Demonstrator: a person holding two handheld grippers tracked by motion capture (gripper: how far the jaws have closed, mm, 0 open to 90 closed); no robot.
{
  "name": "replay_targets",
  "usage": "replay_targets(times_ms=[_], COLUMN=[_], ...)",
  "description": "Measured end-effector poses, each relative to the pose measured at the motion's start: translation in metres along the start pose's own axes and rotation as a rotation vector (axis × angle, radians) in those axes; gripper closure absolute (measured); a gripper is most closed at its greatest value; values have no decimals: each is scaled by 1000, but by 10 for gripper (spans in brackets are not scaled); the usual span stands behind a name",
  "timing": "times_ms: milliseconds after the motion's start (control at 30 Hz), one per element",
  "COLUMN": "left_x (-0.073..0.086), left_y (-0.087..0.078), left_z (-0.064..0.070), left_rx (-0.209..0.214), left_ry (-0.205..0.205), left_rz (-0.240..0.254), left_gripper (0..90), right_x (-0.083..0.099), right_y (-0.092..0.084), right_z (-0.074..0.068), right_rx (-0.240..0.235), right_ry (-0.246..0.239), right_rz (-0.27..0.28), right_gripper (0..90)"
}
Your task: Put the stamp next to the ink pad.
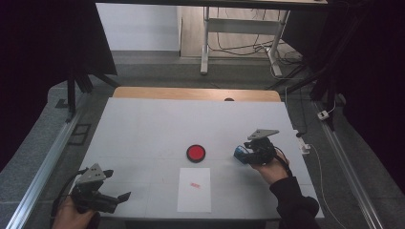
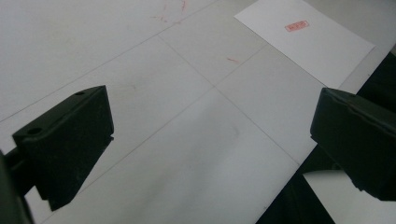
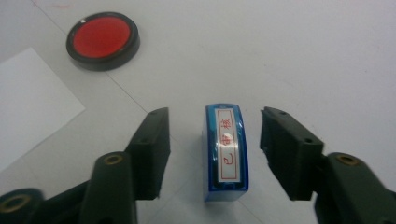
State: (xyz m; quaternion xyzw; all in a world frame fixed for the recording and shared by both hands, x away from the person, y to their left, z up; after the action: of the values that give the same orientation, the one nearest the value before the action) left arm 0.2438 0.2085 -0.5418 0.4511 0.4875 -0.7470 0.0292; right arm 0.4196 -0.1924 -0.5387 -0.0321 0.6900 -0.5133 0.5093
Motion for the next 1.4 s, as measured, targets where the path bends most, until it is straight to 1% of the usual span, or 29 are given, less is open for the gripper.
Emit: replay_targets(times_ms=[100,200,267,333,367,500,533,633,800,867,1033,1233,1400], left_x=[0,0,0,0,0,0,0,0,0,0,0,0,0], left_y=[0,0,0,0,0,0,0,1,1,1,1,1,1], left_z=[0,0,0,0,0,0,0,0,0,0,0,0,0], left_rx=[0,1,1,0,0,0,0,0,1,1,0,-1,-2], left_ry=[1,1,1,1,2,3,2,2,0,0,-2,-5,-6], left_rz=[0,-1,-2,-3,-4,-5,-6,-6,-9,-9,-10,-11,-13], left_gripper=[0,0,0,0,0,0,0,1,1,1,1,0,0], right_x=[-2,-4,-6,-8,-8,-8,-8,-6,-4,-2,5,11,20], right_y=[-3,-6,-8,-13,-13,-19,-19,-23,-28,-31,-39,-52,-60], right_z=[-3,-6,-9,-12,-12,-14,-15,-17,-22,-24,-29,-34,-37], right_rx=[-3,-4,-8,-13,-13,-18,-15,-17,-28,-24,-28,-30,-17], right_ry=[19,18,20,38,38,55,65,76,94,98,100,107,115], right_rz=[8,9,23,37,37,50,61,56,65,60,53,77,79], right_gripper=[364,316,292,256,256,200,186,165,119,93,67,31,14])
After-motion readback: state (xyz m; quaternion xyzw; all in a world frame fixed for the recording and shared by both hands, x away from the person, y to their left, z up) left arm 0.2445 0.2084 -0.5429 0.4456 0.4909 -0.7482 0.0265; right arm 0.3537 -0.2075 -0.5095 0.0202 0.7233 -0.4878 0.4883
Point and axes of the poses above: each handheld gripper's, and its own axes: y roughly forward along the jaws, x roughly out of its underside, z roughly to its right, the point moved 9 cm from there along y, roughly forward along the jaws, and after that the axes turned 2 degrees about -z, right-handed, at the moved point
